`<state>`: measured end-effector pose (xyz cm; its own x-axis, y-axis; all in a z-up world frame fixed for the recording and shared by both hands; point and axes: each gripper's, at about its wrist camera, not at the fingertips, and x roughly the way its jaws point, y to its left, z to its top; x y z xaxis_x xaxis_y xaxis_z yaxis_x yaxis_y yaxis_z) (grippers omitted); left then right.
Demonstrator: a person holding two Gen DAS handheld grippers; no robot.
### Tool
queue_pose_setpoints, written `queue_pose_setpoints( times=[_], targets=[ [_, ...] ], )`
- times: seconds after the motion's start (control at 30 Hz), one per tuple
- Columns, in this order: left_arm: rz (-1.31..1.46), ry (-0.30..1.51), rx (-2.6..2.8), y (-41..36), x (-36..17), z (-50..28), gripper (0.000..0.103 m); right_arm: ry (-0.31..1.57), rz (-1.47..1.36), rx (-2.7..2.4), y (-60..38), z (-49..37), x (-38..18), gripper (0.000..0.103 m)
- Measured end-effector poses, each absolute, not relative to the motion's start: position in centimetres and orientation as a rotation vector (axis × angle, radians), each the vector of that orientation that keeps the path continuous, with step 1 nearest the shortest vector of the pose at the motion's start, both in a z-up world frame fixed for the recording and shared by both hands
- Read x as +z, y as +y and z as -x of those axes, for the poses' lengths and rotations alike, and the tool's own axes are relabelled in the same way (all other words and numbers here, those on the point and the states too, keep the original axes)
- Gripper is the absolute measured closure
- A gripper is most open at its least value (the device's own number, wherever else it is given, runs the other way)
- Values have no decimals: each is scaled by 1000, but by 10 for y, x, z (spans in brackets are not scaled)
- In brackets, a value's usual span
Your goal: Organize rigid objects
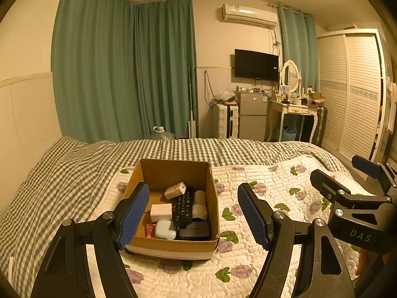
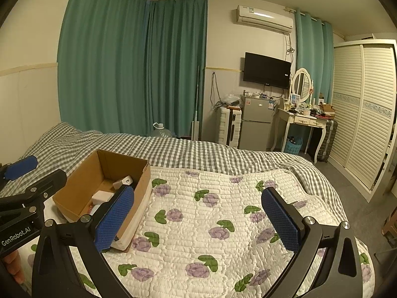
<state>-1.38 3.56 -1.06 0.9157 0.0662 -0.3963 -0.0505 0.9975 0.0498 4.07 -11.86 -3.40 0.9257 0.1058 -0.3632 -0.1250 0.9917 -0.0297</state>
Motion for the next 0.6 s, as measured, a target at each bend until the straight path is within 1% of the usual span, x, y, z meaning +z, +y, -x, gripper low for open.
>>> queue_pose_setpoints(
  times=[0.6],
  targets=[
    [-33, 421, 58, 36, -12, 15, 27, 379, 60, 126, -118, -41, -36, 0]
  ],
)
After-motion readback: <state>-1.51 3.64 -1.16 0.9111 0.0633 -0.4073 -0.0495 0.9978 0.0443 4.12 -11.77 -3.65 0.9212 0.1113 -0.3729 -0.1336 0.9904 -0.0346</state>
